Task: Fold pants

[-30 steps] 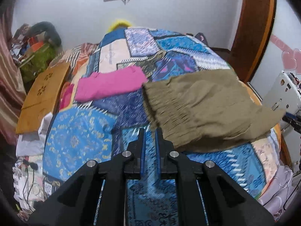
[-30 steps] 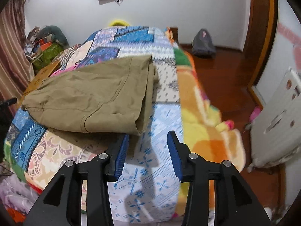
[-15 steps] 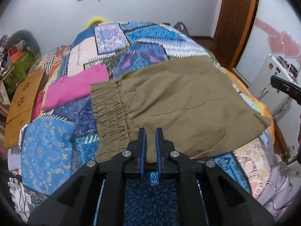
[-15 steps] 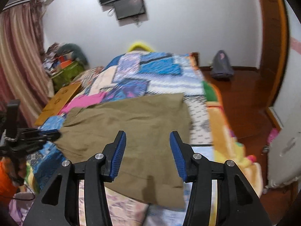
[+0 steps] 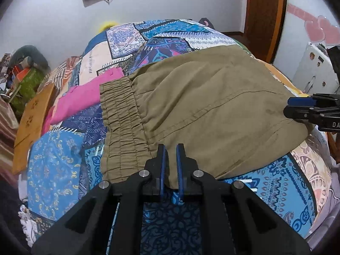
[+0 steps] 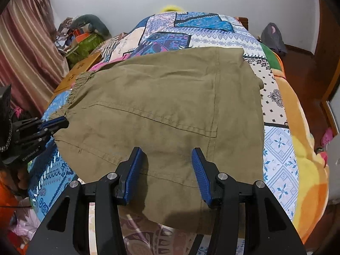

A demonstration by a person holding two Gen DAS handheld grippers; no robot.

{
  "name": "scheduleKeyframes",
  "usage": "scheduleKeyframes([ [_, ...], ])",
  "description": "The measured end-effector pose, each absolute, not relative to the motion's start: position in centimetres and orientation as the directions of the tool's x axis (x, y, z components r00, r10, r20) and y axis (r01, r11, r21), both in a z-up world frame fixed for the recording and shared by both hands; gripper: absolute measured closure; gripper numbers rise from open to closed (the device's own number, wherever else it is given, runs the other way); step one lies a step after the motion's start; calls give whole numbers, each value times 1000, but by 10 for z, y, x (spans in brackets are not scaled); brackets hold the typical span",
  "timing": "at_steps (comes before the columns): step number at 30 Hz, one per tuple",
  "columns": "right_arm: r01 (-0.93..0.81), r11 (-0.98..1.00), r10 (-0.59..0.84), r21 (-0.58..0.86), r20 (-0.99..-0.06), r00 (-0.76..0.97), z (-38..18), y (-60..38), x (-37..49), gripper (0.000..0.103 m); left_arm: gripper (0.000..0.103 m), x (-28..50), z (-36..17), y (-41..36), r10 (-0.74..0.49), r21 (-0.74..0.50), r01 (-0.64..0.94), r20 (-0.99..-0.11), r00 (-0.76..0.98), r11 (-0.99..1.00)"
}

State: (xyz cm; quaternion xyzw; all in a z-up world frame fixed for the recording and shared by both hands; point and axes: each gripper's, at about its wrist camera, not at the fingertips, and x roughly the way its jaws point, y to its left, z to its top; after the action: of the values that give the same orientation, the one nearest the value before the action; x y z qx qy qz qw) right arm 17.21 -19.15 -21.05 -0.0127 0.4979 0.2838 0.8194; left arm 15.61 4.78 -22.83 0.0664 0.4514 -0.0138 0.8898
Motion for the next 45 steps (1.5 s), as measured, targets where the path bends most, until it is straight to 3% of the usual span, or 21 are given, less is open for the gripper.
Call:
scheduleKeyframes([
  [7, -503, 838, 441, 211, -805, 396, -183, -197, 183, 58, 90, 164, -186, 70, -17, 29, 65, -792, 610, 997],
  [9, -492, 845, 442, 211, -794, 417, -177, -202, 191, 58, 85, 168, -172, 77, -14, 26, 54, -773, 635, 998],
  [11, -478, 853, 437, 207, -785, 440, -171, -207, 200, 58, 71, 178, -162, 85, 4, 35, 34, -757, 654, 999],
  [15, -446, 873, 417, 197, -774, 476, -167, -213, 226, 58, 67, 206, -158, 99, 30, 35, -6, -752, 658, 999],
  [26, -372, 912, 345, 173, -814, 467, -219, -212, 321, 56, 64, 301, -222, 119, 31, 25, -18, -851, 524, 1000],
  [32, -337, 920, 336, 200, -845, 416, -253, -209, 366, 56, 62, 310, -241, 130, 10, -7, -32, -855, 518, 999],
  [40, -407, 907, 292, 109, -859, 420, -268, -189, 369, 85, 48, 313, -252, 129, 89, 66, -62, -833, 546, 996],
  [45, -382, 924, 204, 4, -851, 483, -263, -192, 371, 91, 42, 315, -256, 144, 82, 26, -112, -843, 531, 993],
])
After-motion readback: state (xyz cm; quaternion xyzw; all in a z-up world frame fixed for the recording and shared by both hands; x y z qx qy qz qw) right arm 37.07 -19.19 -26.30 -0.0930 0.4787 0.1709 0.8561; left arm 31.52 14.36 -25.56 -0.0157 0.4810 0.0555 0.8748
